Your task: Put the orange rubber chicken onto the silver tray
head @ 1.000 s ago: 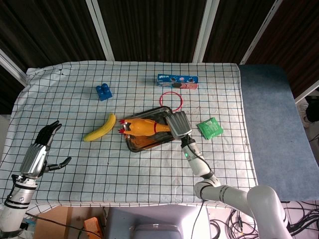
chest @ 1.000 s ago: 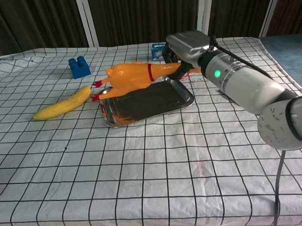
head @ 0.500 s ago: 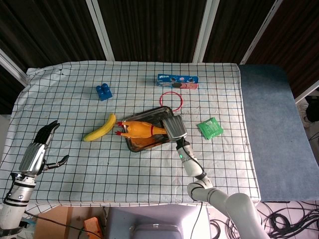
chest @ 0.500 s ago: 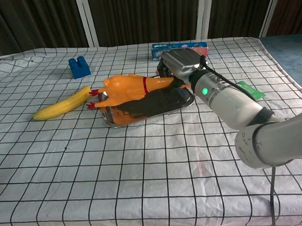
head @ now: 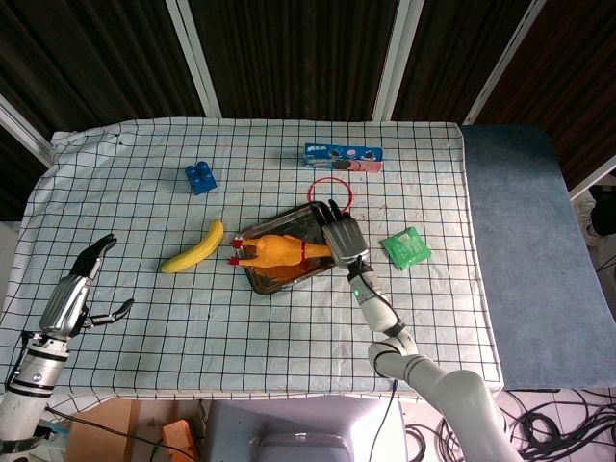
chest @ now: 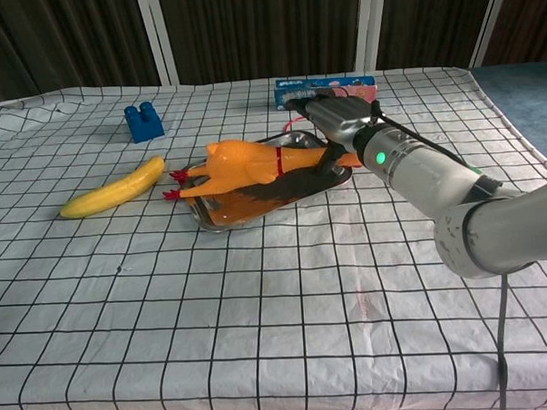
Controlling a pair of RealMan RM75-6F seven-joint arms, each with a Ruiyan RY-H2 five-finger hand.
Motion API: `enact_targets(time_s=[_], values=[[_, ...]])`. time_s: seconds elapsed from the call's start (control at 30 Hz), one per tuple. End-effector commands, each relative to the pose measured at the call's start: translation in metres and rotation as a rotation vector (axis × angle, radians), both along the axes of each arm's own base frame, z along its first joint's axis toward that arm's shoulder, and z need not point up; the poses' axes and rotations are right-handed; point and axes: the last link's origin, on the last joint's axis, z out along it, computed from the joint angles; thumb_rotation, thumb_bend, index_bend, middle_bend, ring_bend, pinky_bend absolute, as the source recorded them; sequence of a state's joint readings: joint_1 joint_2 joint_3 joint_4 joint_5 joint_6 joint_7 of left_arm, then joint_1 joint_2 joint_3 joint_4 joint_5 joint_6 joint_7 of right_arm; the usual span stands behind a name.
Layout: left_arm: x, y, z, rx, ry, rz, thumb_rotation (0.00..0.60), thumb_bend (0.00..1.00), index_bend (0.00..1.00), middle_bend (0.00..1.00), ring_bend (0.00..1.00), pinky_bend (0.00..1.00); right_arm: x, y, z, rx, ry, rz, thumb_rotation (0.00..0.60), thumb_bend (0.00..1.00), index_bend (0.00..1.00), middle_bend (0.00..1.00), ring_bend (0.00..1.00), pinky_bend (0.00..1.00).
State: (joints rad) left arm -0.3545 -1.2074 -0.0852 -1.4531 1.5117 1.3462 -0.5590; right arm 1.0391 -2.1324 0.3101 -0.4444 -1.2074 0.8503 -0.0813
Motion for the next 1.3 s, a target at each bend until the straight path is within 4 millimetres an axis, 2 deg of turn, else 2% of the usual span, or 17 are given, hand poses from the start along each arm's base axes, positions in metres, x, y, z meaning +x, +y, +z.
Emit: enact_targets(time_s=[0.03,0.13,0.23,0.33,0.6,0.83,1.03,1.17,1.27,1.3], values=[[-0.001,0.002,0.001,-0.001,-0.006,0.006,0.600,0.28,0.00,0.00,0.00,0.00,-0.002,-0.006,0.008,-0.059,0.054,0.005,0.600,0.16,0.00,0.01,0.00,0.21],[-0.003,0.003,0.002,-0.003,-0.011,0.012,0.600,0.28,0.00,0.00,0.00,0.00,-0.004,-0.010,0.013,-0.100,0.104,0.003,0.600,0.09,0.00,0.00,0.00,0.16],[-0.003,0.005,0.002,-0.006,-0.014,0.015,0.600,0.28,0.00,0.00,0.00,0.00,-0.005,-0.013,0.015,-0.125,0.172,-0.001,0.600,0.01,0.00,0.00,0.00,0.06],[-0.005,0.006,0.002,-0.005,-0.015,0.020,0.600,0.28,0.00,0.00,0.00,0.00,-0.003,-0.014,0.016,-0.148,0.189,-0.013,0.600,0.00,0.00,0.00,0.00,0.00],[-0.010,0.013,0.004,0.006,-0.030,0.048,0.600,0.28,0.00,0.00,0.00,0.00,0.017,-0.010,0.016,-0.259,0.230,0.018,0.600,0.00,0.00,0.00,0.00,0.00],[-0.015,0.012,0.007,0.011,-0.038,0.057,0.600,0.28,0.00,0.00,0.00,0.00,0.016,-0.009,0.013,-0.235,0.220,0.023,0.600,0.00,0.00,0.00,0.00,0.00],[-0.015,0.006,0.010,0.033,-0.017,0.040,0.600,0.28,0.00,0.00,0.00,0.00,0.014,-0.006,0.022,-0.243,0.134,0.065,0.600,0.00,0.00,0.00,0.00,0.00],[-0.019,-0.009,0.020,0.104,0.085,0.026,0.600,0.30,0.00,0.00,0.00,0.00,0.004,0.008,0.041,-0.277,0.041,0.141,0.600,0.00,0.00,0.00,0.00,0.00],[-0.033,-0.030,0.032,0.147,0.286,0.104,0.600,0.31,0.00,0.00,0.00,0.00,-0.021,0.036,0.065,-0.268,-0.008,0.177,0.600,0.00,0.00,0.00,0.00,0.00],[-0.037,-0.039,0.037,0.176,0.361,0.159,0.600,0.31,0.00,0.00,0.00,0.00,-0.034,0.055,0.079,-0.250,-0.015,0.178,0.600,0.00,0.00,0.00,0.00,0.01]])
